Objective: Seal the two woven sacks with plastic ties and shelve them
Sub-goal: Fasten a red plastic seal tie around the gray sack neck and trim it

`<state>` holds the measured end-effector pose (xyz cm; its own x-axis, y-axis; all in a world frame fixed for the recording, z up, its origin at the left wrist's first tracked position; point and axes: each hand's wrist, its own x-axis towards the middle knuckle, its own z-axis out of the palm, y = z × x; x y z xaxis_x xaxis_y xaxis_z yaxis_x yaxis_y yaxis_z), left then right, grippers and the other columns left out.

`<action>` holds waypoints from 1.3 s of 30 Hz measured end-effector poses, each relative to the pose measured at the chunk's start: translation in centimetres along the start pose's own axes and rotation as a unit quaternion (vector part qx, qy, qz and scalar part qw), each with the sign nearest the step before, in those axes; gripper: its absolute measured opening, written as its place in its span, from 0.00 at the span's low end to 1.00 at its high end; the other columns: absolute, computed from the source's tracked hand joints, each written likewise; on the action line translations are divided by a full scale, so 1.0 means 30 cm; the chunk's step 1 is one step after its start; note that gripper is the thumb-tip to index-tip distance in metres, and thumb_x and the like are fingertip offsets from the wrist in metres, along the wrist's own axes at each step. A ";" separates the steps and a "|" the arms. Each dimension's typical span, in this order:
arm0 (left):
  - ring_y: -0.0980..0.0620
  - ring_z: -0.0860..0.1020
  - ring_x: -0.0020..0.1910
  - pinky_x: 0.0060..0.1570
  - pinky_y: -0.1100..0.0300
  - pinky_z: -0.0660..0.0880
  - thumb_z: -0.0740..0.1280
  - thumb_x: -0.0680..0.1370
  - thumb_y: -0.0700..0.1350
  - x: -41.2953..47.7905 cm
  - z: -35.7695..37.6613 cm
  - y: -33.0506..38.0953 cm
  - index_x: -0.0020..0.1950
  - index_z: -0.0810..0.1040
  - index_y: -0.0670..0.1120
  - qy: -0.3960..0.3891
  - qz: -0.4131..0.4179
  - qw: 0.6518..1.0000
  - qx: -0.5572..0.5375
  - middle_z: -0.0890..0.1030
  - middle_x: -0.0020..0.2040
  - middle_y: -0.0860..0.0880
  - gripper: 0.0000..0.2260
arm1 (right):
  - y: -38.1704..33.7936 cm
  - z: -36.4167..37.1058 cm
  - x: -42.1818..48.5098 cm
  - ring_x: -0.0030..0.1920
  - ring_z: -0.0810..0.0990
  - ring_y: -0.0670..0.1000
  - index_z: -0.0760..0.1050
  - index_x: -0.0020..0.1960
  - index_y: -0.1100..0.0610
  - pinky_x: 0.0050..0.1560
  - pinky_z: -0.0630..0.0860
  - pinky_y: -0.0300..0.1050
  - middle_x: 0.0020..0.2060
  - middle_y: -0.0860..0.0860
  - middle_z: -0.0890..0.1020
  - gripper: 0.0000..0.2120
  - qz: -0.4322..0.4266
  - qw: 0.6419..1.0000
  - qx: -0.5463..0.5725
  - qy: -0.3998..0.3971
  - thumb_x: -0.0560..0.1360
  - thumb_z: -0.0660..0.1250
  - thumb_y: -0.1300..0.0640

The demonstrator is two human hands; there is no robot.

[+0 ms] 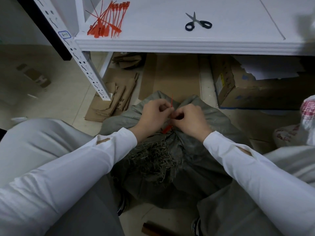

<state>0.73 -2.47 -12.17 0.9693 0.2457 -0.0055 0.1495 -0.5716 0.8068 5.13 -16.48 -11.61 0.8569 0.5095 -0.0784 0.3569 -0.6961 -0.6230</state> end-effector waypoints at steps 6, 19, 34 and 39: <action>0.50 0.81 0.42 0.43 0.55 0.79 0.71 0.70 0.36 -0.007 -0.005 0.002 0.46 0.78 0.46 -0.027 -0.014 0.999 -0.025 0.82 0.39 0.48 0.08 | 0.001 0.008 -0.002 0.39 0.80 0.50 0.84 0.38 0.57 0.40 0.74 0.46 0.34 0.51 0.84 0.09 0.011 0.998 0.063 0.006 0.73 0.70 0.53; 0.64 0.78 0.35 0.39 0.70 0.74 0.77 0.70 0.45 -0.030 -0.013 -0.019 0.40 0.85 0.46 -0.018 -0.035 0.997 0.059 0.84 0.39 0.52 0.03 | -0.033 0.001 0.011 0.33 0.82 0.47 0.82 0.31 0.52 0.46 0.80 0.50 0.27 0.46 0.82 0.13 0.036 0.980 0.170 0.101 0.73 0.69 0.52; 0.52 0.81 0.38 0.42 0.51 0.78 0.74 0.73 0.41 -0.007 -0.007 -0.012 0.37 0.82 0.41 -0.012 0.088 0.993 0.073 0.83 0.36 0.49 0.06 | -0.083 -0.057 -0.009 0.33 0.80 0.48 0.83 0.33 0.54 0.42 0.78 0.49 0.28 0.48 0.82 0.12 0.025 0.978 0.135 0.158 0.73 0.70 0.52; 0.53 0.80 0.36 0.41 0.55 0.76 0.73 0.74 0.45 0.001 -0.016 0.000 0.34 0.80 0.42 -0.024 0.063 0.993 0.100 0.82 0.34 0.49 0.11 | -0.076 -0.069 0.011 0.36 0.83 0.47 0.84 0.35 0.55 0.48 0.80 0.51 0.30 0.48 0.84 0.10 0.045 0.975 0.187 0.108 0.73 0.70 0.54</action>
<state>0.66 -2.09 -11.86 0.9903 0.1275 0.0551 0.0580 -0.7401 0.6700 5.37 -15.76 -8.61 0.9512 0.3085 -0.0064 0.1499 -0.4800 -0.8643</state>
